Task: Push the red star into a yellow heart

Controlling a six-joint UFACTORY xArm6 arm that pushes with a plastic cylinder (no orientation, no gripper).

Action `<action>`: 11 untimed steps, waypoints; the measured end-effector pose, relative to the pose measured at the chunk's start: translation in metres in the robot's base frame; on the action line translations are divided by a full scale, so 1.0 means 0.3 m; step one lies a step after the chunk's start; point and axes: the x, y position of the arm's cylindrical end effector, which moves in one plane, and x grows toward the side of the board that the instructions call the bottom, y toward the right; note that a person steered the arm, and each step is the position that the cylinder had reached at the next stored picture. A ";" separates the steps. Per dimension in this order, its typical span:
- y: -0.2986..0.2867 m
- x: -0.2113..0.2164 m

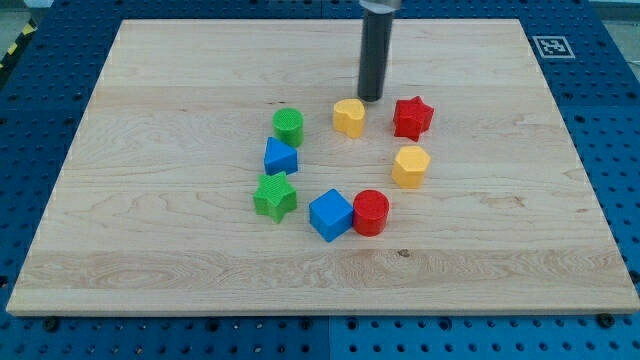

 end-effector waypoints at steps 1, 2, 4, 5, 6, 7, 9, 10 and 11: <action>0.110 -0.014; 0.296 -0.009; 0.374 0.105; 0.364 0.155; 0.351 0.155; 0.311 0.162; 0.208 0.182; 0.160 0.182; 0.086 0.181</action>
